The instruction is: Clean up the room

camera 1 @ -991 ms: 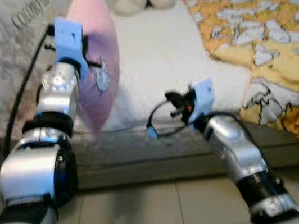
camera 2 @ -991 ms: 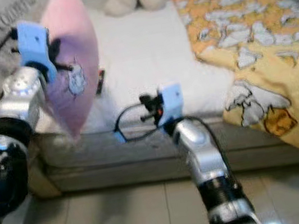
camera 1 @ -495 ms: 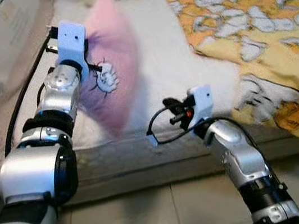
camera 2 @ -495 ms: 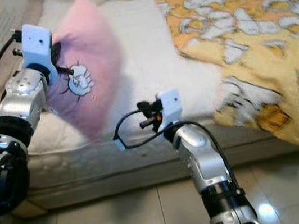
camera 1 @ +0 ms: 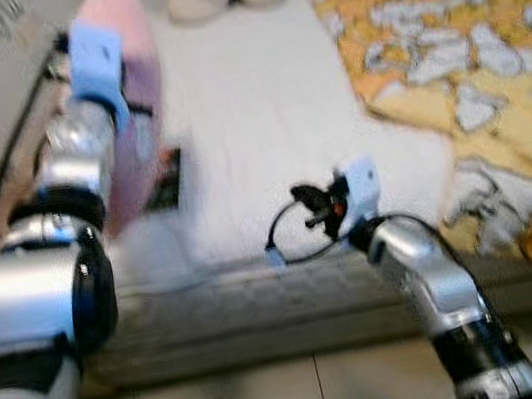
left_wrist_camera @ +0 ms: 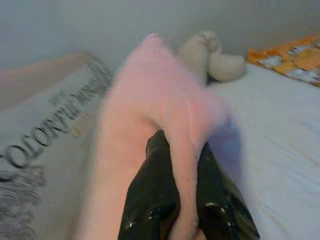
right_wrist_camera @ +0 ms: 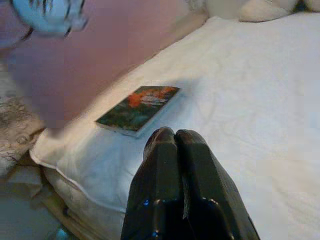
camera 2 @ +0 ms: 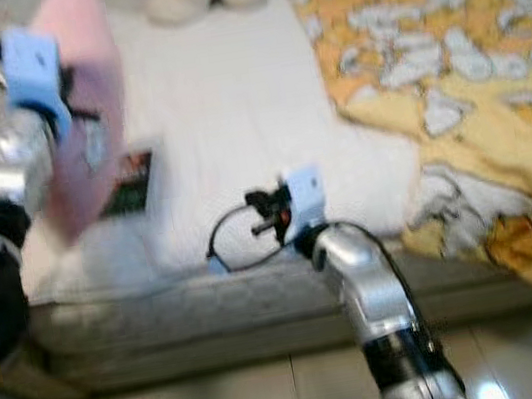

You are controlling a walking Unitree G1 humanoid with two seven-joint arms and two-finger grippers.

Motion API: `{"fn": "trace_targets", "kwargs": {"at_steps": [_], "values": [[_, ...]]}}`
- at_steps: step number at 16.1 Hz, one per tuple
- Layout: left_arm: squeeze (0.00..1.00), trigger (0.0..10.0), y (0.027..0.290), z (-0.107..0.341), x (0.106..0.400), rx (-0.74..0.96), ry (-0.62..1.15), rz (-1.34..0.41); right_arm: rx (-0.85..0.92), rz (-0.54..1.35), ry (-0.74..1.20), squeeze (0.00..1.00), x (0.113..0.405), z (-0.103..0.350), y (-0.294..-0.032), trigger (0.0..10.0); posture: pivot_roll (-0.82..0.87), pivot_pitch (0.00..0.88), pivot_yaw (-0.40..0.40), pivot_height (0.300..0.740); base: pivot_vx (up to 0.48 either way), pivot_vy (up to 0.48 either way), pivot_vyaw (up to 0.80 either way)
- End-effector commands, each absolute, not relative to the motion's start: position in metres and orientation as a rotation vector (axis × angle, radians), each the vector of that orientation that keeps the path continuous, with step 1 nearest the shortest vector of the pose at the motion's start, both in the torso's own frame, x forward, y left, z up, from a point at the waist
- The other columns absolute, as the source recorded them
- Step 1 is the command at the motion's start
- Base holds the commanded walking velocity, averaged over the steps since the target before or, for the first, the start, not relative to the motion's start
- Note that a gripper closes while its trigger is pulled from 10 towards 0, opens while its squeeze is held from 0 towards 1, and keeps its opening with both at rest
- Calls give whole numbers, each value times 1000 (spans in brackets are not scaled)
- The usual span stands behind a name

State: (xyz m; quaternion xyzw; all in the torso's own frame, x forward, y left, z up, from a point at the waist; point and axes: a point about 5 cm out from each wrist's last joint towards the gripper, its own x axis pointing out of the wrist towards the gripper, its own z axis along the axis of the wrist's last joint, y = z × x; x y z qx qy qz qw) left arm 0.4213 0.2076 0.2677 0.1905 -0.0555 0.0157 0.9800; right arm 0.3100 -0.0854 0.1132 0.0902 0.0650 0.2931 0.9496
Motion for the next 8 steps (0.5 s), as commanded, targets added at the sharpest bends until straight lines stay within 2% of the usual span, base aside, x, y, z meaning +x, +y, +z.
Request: {"fn": "trace_targets", "kwargs": {"at_steps": [1,8], "values": [[0,10000,221,281,420,378,-139,90,200,638,130,0,307,117,-76,10000,-180,7,44,740,307,368,0],[0,10000,222,281,420,373,-133,102,199,639,133,0,306,116,-76,10000,-180,7,44,740,307,371,0]]}}
